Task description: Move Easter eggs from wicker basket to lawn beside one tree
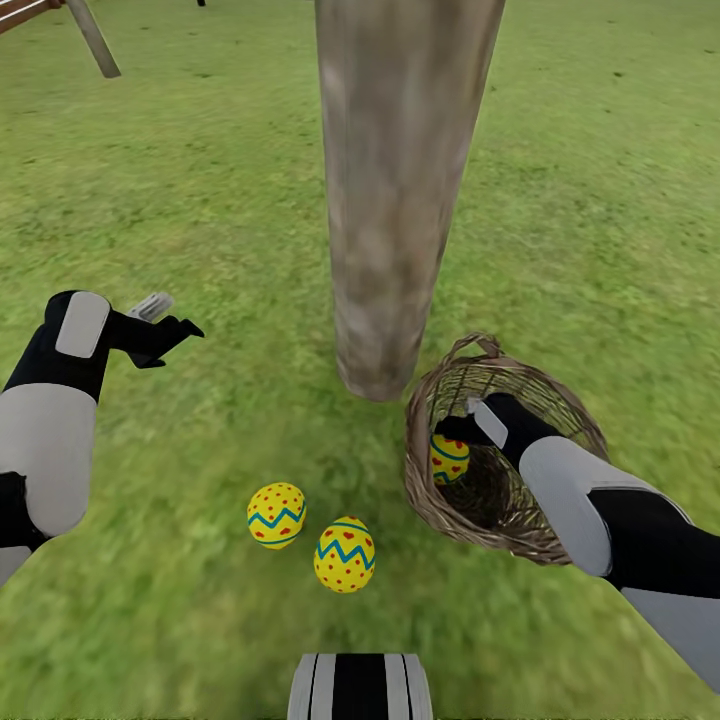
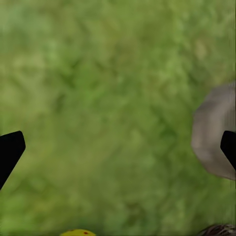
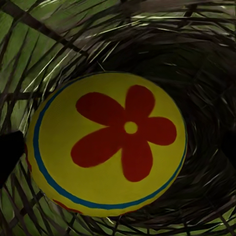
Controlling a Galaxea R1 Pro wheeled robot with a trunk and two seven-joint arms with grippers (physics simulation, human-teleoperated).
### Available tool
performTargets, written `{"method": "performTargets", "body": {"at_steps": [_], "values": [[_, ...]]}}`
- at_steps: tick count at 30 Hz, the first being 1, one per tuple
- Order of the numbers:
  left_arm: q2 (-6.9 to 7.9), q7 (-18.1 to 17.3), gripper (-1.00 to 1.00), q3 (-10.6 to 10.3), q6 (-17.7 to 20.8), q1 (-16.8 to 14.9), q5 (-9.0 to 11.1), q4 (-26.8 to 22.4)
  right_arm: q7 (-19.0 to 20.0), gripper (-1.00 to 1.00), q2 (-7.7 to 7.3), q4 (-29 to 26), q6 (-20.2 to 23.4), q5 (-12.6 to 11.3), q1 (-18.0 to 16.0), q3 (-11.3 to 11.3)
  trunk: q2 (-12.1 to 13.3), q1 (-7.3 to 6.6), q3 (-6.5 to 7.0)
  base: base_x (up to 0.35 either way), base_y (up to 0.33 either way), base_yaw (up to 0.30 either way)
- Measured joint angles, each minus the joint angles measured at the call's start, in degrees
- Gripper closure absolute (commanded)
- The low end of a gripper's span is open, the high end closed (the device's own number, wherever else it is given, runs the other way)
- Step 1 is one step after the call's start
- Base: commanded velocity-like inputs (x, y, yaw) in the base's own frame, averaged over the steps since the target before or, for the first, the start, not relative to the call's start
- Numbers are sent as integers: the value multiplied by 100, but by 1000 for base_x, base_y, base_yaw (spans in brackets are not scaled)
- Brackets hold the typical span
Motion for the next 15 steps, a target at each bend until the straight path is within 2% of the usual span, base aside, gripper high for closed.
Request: {"method": "performTargets", "body": {"at_steps": [3,10,15], "values": [[3,-4,-100,0,0,0,-1,-5,0,-100,0,0,0,3,0,0,-4,8,-66,0,0,0],[20,-24,-100,0,-1,0,13,-8,430,-100,0,-3,-3,-33,0,1,-5,7,-67,0,0,0],[1,-25,-100,-3,-1,0,19,-6,505,-100,-12,-9,-3,-26,0,6,-5,7,-67,0,0,0]]}}
